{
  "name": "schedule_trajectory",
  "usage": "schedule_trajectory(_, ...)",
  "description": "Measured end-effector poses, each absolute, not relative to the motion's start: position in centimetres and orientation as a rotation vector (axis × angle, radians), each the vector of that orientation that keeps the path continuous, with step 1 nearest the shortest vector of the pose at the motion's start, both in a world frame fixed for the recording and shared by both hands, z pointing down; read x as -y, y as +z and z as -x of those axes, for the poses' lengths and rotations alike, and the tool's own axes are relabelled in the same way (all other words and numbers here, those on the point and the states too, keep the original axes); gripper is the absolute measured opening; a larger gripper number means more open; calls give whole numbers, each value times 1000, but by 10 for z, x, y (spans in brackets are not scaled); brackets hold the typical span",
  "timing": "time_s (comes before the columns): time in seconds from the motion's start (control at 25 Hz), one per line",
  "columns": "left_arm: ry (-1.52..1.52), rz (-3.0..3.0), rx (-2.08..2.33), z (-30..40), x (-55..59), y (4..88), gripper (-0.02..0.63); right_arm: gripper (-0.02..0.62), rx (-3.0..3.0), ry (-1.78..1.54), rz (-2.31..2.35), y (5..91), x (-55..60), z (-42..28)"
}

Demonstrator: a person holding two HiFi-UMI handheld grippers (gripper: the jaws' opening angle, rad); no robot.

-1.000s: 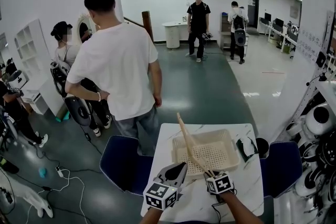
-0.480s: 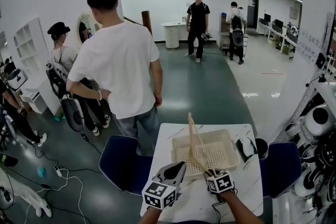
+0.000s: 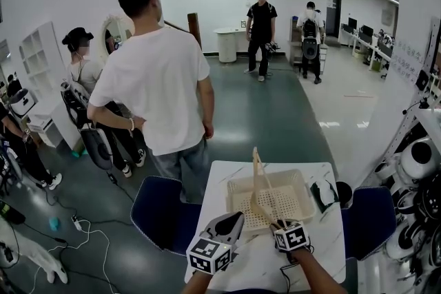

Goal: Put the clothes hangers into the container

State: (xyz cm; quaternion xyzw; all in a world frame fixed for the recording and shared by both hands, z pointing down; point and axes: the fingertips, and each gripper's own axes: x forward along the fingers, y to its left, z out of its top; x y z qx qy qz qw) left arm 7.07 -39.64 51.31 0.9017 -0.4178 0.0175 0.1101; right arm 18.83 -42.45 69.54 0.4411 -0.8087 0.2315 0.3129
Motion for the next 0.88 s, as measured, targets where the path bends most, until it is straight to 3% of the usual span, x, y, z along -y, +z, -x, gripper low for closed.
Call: schedule_trajectory(0.88, 62, -2683, 1190, -82, 401, 512, 5, 230, 2042, 504, -1272, 697, 443, -232)
